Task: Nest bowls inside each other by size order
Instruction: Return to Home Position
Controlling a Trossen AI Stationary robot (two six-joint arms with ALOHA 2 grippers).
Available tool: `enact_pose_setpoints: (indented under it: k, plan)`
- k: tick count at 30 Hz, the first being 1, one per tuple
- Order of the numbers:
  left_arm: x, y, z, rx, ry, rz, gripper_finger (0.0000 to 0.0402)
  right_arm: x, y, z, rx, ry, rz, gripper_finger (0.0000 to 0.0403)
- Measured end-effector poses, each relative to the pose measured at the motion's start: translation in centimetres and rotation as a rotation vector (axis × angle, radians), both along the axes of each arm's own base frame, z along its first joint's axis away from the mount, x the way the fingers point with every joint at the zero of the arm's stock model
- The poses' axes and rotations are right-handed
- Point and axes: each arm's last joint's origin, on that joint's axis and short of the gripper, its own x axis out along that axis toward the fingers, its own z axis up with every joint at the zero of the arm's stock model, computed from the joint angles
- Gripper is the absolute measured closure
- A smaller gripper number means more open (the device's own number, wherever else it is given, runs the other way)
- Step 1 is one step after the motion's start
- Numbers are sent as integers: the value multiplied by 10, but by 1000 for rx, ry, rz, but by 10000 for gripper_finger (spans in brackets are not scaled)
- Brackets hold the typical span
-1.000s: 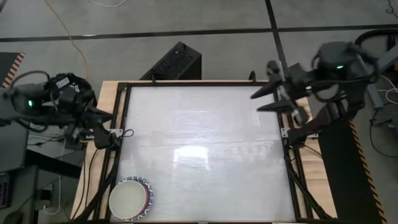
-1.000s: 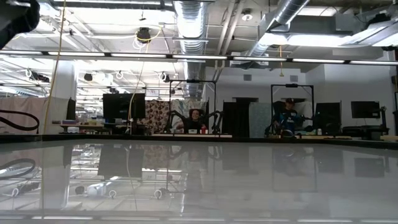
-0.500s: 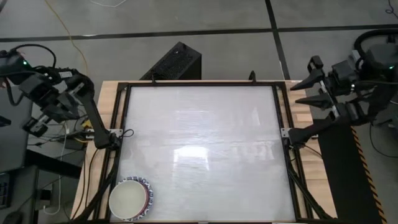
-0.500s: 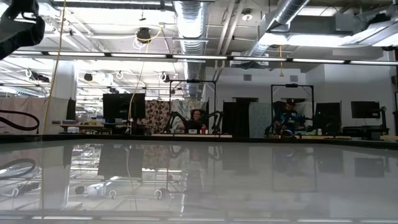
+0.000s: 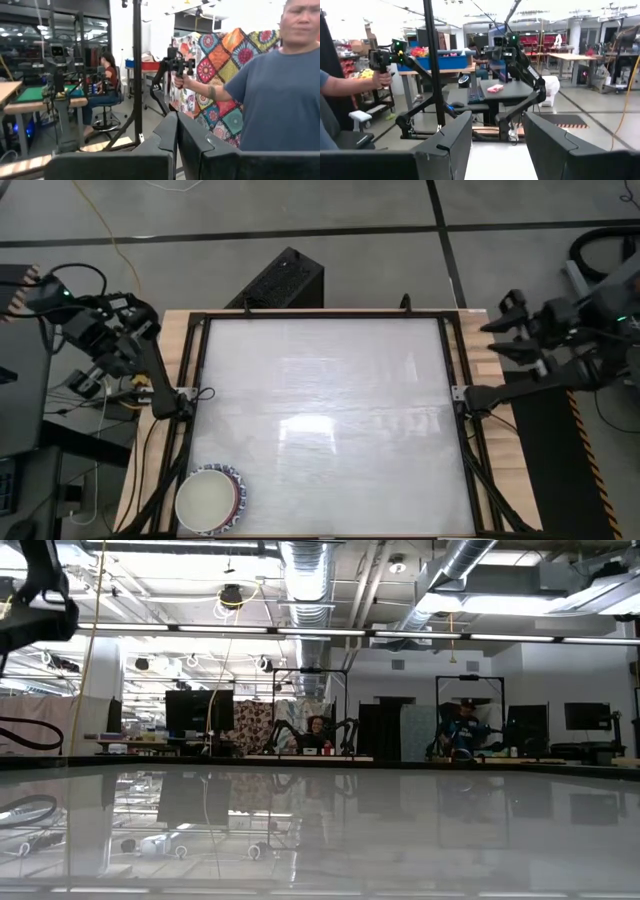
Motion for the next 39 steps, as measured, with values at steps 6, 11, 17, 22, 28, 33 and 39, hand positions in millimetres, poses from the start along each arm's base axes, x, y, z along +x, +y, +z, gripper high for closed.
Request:
enact_pose_setpoints:
  k: [6,11,17,22,28,33,39]
  plan:
    - [-3,10,-33,-79,15,-8,401,-6,-1,-48,65,-87,3,204]
    - [-6,21,-58,-149,18,-1,402,-12,-2,-81,133,-136,-9,204]
    - [-8,32,-93,-219,53,24,401,-17,-3,-116,160,-178,-22,204]
    - [-9,37,-126,-298,78,36,401,-19,-3,-150,183,-247,-26,204]
    - [-5,28,-137,-301,124,104,402,-4,-2,-173,230,-182,-29,204]
    - [-1,15,-151,-281,152,120,401,7,-2,-186,254,-184,-47,204]
    - [8,-8,-178,-296,221,184,401,31,0,-215,265,-171,-39,204]
